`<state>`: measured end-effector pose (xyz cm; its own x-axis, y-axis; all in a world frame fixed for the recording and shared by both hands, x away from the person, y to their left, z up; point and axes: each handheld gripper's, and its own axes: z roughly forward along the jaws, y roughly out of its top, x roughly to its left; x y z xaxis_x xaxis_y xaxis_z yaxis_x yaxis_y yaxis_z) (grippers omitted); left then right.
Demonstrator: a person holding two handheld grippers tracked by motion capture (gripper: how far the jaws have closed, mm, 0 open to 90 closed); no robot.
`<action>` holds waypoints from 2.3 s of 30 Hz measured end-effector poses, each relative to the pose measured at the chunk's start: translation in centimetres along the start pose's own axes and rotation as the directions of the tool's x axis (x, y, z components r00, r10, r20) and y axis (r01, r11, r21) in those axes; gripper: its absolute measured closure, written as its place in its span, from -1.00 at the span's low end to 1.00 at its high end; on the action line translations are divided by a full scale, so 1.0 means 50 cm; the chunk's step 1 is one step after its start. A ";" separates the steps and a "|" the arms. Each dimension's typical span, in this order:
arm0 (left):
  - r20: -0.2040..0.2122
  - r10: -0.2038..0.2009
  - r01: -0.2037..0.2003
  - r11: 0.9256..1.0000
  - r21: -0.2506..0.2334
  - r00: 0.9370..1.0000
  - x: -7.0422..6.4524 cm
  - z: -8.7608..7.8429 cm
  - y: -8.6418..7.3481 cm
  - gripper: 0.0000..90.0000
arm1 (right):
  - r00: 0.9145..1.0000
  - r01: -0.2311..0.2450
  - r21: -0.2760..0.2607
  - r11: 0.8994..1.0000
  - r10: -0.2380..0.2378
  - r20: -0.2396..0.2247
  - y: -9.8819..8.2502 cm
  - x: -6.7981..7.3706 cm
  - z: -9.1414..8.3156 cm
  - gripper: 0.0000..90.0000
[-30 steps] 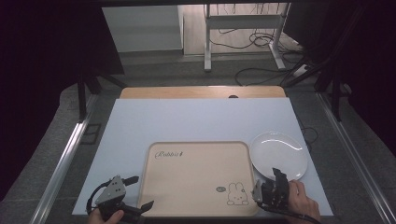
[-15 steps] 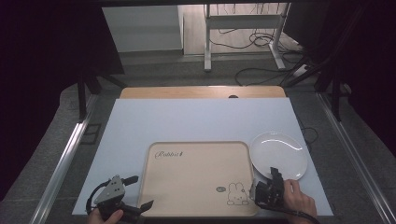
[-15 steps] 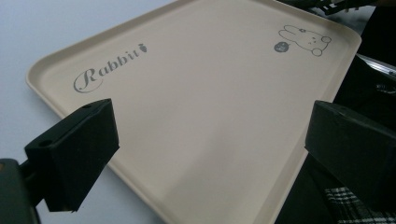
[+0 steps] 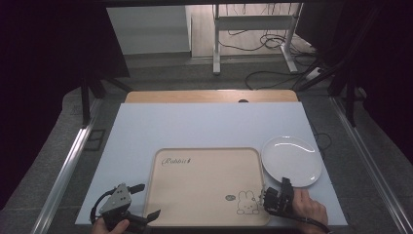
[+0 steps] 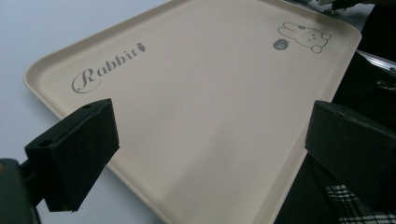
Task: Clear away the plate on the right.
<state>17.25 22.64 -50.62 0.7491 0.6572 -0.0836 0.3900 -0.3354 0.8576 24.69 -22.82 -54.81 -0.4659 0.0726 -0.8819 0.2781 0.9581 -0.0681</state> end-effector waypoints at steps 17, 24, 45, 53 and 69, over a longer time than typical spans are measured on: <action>0.002 0.003 -0.003 1.000 0.000 1.000 0.000 0.001 0.000 -0.94 | 0.996 -0.027 -0.071 0.997 0.033 0.080 -0.010 -0.022 -0.030 0.88; 0.002 0.002 -0.002 1.000 -0.001 1.000 0.000 0.001 0.001 -0.94 | 0.995 -0.024 -0.097 0.995 0.033 0.092 0.000 -0.021 -0.050 0.88; 0.004 0.001 -0.001 1.000 0.002 1.000 0.000 0.001 0.001 -0.94 | 0.998 0.033 -0.229 0.973 -0.019 0.064 0.048 -0.009 -0.102 0.87; 0.004 0.001 -0.001 1.000 0.002 1.000 0.001 0.002 0.001 -0.94 | 0.996 0.064 -0.265 0.962 -0.045 0.078 0.066 -0.001 -0.121 0.87; 0.004 0.000 0.000 1.000 0.002 1.000 0.001 0.002 0.001 -0.94 | 0.995 0.080 -0.335 0.939 -0.057 0.079 0.092 0.007 -0.149 0.87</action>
<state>17.34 22.59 -50.62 0.7511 0.6547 -0.0851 0.3905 -0.3367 0.8568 19.55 -16.30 -51.96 -0.4135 -0.0044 -0.9105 -0.0575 0.9981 0.0213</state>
